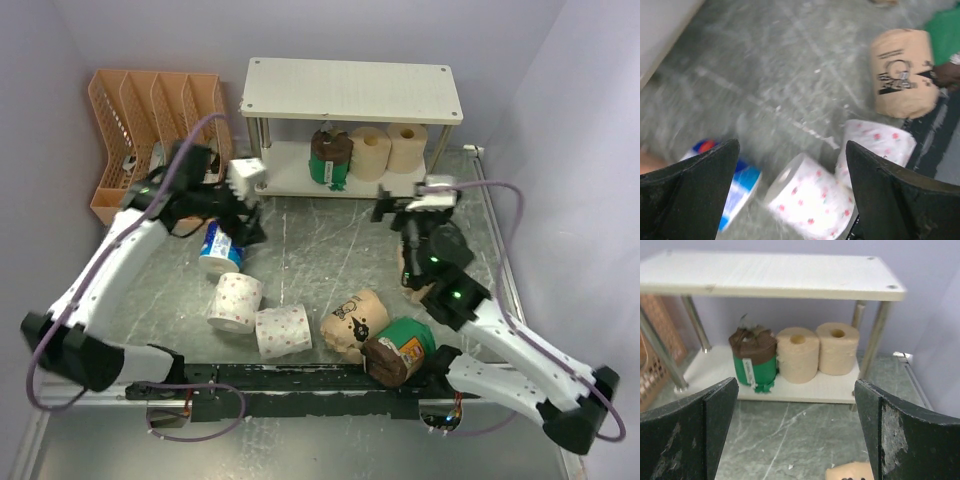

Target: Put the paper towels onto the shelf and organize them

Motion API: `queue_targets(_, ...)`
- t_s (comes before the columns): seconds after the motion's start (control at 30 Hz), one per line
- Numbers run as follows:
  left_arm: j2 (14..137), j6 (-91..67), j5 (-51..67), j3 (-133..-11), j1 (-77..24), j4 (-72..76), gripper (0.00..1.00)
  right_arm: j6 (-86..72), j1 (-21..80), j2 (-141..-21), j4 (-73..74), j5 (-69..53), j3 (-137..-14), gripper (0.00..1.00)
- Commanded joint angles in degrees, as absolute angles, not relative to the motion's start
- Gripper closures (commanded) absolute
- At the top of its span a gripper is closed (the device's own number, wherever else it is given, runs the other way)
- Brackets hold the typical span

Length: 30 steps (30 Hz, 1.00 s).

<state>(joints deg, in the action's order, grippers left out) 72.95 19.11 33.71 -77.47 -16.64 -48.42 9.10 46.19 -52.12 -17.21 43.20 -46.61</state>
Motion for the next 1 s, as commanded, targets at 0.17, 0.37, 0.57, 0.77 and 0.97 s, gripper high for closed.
queue_targets(0.17,102.3,29.5,43.4,-106.8,-42.4,-62.1,0.0,-6.1,45.2,-36.5,4.6,52.8,-54.7,0.0)
queue_targets(0.37,119.0,36.2,51.1,-125.8,-49.9,-72.0,0.0,-12.4,45.2,-27.1,8.6,48.5,-54.0,0.0)
queue_targets(0.57,131.1,42.0,56.4,-136.8,-55.1,-80.5,0.0,-14.5,45.2,-22.0,15.8,47.7,-59.0,0.0)
queue_targets(0.77,132.0,36.3,56.2,-133.4,-60.4,-69.7,0.0,-16.4,44.7,-19.7,19.1,45.2,-60.9,0.0)
queue_targets(0.97,130.8,19.9,54.8,-125.0,-62.0,-46.1,0.0,-17.2,44.0,-18.1,21.1,42.6,-61.8,0.0)
